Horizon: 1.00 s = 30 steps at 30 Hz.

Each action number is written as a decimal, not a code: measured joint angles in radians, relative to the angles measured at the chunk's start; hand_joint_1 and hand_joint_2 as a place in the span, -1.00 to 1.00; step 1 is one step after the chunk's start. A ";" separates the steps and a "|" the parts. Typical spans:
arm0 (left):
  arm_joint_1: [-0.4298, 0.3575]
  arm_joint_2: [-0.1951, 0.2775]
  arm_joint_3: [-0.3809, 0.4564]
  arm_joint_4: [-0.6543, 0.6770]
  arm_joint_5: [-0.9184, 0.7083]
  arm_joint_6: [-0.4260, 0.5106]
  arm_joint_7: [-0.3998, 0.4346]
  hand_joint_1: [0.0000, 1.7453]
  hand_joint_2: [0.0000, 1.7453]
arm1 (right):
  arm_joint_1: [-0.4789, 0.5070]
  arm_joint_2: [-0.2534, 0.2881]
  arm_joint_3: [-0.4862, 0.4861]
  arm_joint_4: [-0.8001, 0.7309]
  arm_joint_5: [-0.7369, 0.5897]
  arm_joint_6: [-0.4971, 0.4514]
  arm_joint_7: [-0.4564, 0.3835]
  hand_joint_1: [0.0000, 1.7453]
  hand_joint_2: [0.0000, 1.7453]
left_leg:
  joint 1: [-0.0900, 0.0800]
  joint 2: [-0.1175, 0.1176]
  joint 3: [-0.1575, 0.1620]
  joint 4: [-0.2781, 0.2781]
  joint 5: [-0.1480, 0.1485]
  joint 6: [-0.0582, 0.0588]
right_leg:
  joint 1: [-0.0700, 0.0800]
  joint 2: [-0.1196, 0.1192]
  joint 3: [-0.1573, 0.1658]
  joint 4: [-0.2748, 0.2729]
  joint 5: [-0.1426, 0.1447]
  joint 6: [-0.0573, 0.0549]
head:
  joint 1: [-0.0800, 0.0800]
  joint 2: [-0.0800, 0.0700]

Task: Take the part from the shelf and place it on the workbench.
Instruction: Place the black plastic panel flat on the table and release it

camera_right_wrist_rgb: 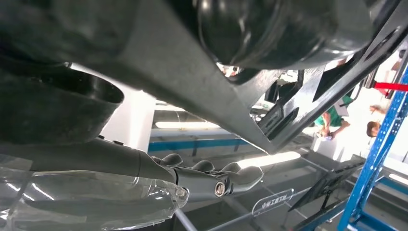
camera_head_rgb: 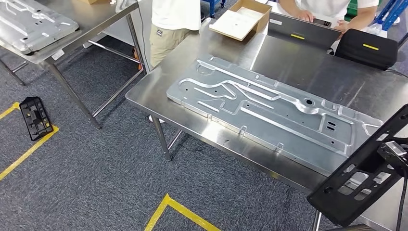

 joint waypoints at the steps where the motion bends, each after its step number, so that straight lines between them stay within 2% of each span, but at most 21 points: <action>1: 0.001 -0.001 0.001 0.000 -0.004 0.000 -0.001 -1.00 1.00 | -0.002 0.002 -0.002 0.000 -0.012 -0.033 -0.007 -1.00 -1.00 | 0.000 0.000 0.000 -0.005 0.005 0.009 | -0.002 0.000 -0.004 0.009 -0.008 0.005 | 0.000 0.000; 2: 0.001 -0.002 0.002 0.000 -0.009 0.000 -0.002 -1.00 1.00 | -0.005 0.005 -0.006 -0.001 -0.031 -0.075 -0.018 -1.00 -1.00 | 0.000 0.001 0.000 -0.010 0.009 0.017 | -0.004 0.000 -0.016 0.033 -0.026 0.007 | 0.000 0.000; 3: 0.000 -0.003 0.004 0.000 -0.014 0.001 -0.003 -1.00 1.00 | -0.011 0.009 -0.011 -0.003 -0.060 -0.125 -0.034 -1.00 -0.50 | 0.000 0.002 -0.001 -0.013 0.013 0.023 | -0.005 0.000 -0.036 0.077 -0.054 0.008 | 0.000 0.000; 5: 0.000 -0.005 0.008 0.000 -0.022 0.001 -0.005 -1.00 1.00 | -0.026 0.019 -0.024 -0.013 -0.136 -0.210 -0.072 -1.00 0.50 | -0.004 0.004 -0.004 -0.013 0.014 0.029 | -0.003 0.001 -0.096 0.205 -0.116 0.009 | 0.000 0.000; 6: 0.000 -0.006 0.011 0.000 -0.026 0.001 -0.006 -1.00 1.00 | -0.034 0.025 -0.031 -0.021 -0.178 -0.239 -0.092 -1.00 1.00 | -0.006 0.004 -0.004 -0.013 0.014 0.030 | -0.002 0.001 -0.120 0.254 -0.130 0.010 | 0.000 0.000; 7: 0.001 -0.008 0.013 0.000 -0.030 0.001 -0.007 -1.00 1.00 | -0.041 0.031 -0.037 -0.029 -0.217 -0.258 -0.112 -1.00 1.00 | -0.008 0.004 -0.004 -0.012 0.013 0.031 | -0.002 0.001 -0.128 0.272 -0.126 0.009 | 0.000 0.000; 8: 0.001 -0.009 0.015 0.000 -0.034 0.000 -0.008 -1.00 1.00 | -0.049 0.036 -0.043 -0.039 -0.251 -0.267 -0.131 -1.00 1.00 | -0.009 0.003 -0.002 -0.011 0.012 0.031 | -0.002 0.001 -0.116 0.247 -0.101 0.008 | 0.000 0.000; 10: 0.001 -0.012 0.018 0.000 -0.040 -0.001 -0.009 -1.00 1.00 | -0.067 0.043 -0.056 -0.059 -0.308 -0.279 -0.173 -1.00 1.00 | -0.010 0.001 0.001 -0.009 0.009 0.028 | -0.001 0.001 -0.051 0.116 -0.035 0.002 | 0.000 0.000; 12: 0.000 -0.015 0.019 0.000 -0.044 -0.001 -0.011 -1.00 1.00 | -0.082 0.047 -0.064 -0.076 -0.341 -0.293 -0.212 -1.00 1.00 | -0.013 -0.001 -0.001 -0.005 0.006 0.020 | 0.004 0.001 -0.007 0.018 -0.003 -0.005 | 0.000 0.000; 14: -0.001 -0.016 0.021 0.001 -0.047 -0.001 -0.013 -1.00 1.00 | -0.091 0.050 -0.069 -0.088 -0.355 -0.315 -0.251 -1.00 1.00 | -0.015 -0.002 -0.003 -0.005 0.006 0.011 | 0.010 0.003 -0.005 0.003 -0.003 -0.011 | 0.000 0.000; 16: 0.000 -0.016 0.023 0.001 -0.049 0.000 -0.014 -1.00 1.00 | -0.099 0.051 -0.071 -0.097 -0.361 -0.332 -0.282 -1.00 1.00 | -0.015 -0.001 -0.007 0.000 0.000 0.000 | 0.005 0.002 -0.005 -0.001 0.000 -0.022 | 0.000 0.000; 17: -0.001 -0.016 0.024 0.001 -0.050 0.000 -0.015 -1.00 1.00 | -0.104 0.052 -0.071 -0.101 -0.361 -0.334 -0.289 -1.00 1.00 | -0.014 -0.001 -0.015 0.020 -0.015 -0.006 | 0.003 0.001 -0.005 -0.003 0.002 -0.029 | 0.000 0.000; 18: -0.002 -0.016 0.025 0.001 -0.050 0.000 -0.015 -1.00 1.00 | -0.108 0.052 -0.071 -0.105 -0.356 -0.332 -0.290 -1.00 1.00 | -0.013 0.000 -0.033 0.059 -0.039 -0.011 | 0.000 0.000 -0.004 -0.005 0.003 -0.034 | -0.001 0.000; 20: -0.001 -0.017 0.026 0.001 -0.051 0.001 -0.015 -1.00 1.00 | -0.113 0.053 -0.071 -0.109 -0.339 -0.324 -0.284 -1.00 1.00 | -0.010 0.000 -0.093 0.189 -0.101 -0.018 | 0.002 -0.001 -0.004 -0.006 0.002 -0.040 | -0.001 0.000; 21: -0.001 -0.018 0.027 0.001 -0.051 0.001 -0.015 -1.00 1.00 | -0.114 0.053 -0.071 -0.110 -0.327 -0.319 -0.279 -1.00 1.00 | -0.008 0.000 -0.122 0.248 -0.122 -0.020 | 0.003 -0.002 -0.004 -0.005 0.002 -0.041 | -0.001 0.000; 22: 0.000 -0.018 0.027 0.001 -0.051 0.001 -0.015 -1.00 1.00 | -0.114 0.054 -0.071 -0.111 -0.314 -0.314 -0.273 -1.00 1.00 | -0.007 0.000 -0.137 0.278 -0.125 -0.020 | 0.004 -0.002 -0.004 -0.005 0.002 -0.041 | -0.001 0.000; 23: 0.001 -0.018 0.028 0.002 -0.051 0.001 -0.015 -1.00 1.00 | -0.114 0.054 -0.071 -0.111 -0.302 -0.308 -0.266 -1.00 1.00 | -0.007 0.000 -0.134 0.267 -0.107 -0.019 | 0.004 -0.002 -0.003 -0.005 0.002 -0.041 | -0.001 0.000; 25: 0.000 -0.018 0.031 0.002 -0.051 0.001 -0.015 -1.00 1.00 | -0.114 0.053 -0.071 -0.111 -0.282 -0.298 -0.255 -1.00 0.00 | -0.007 0.000 -0.078 0.148 -0.037 -0.011 | 0.005 -0.002 0.001 -0.005 0.000 -0.039 | -0.001 0.000; 27: -0.001 -0.018 0.035 0.002 -0.051 0.002 -0.015 -1.00 1.00 | -0.114 0.053 -0.071 -0.111 -0.268 -0.283 -0.241 -1.00 -1.00 | -0.011 0.000 -0.022 0.029 0.005 -0.001 | 0.009 -0.001 0.001 -0.003 -0.001 -0.033 | -0.001 0.000; 28: -0.002 -0.018 0.037 0.002 -0.051 0.002 -0.015 -1.00 1.00 | -0.113 0.052 -0.071 -0.110 -0.255 -0.266 -0.229 -1.00 -1.00 | -0.013 0.000 -0.009 0.001 0.010 0.002 | 0.010 0.000 0.000 -0.003 -0.001 -0.028 | 0.000 0.000; 30: -0.002 -0.019 0.041 0.002 -0.052 0.002 -0.016 -1.00 1.00 | -0.106 0.048 -0.071 -0.107 -0.215 -0.192 -0.186 -1.00 -1.00 | -0.015 0.000 -0.006 -0.010 0.011 0.011 | 0.010 0.000 0.000 -0.008 0.002 -0.015 | 0.000 0.000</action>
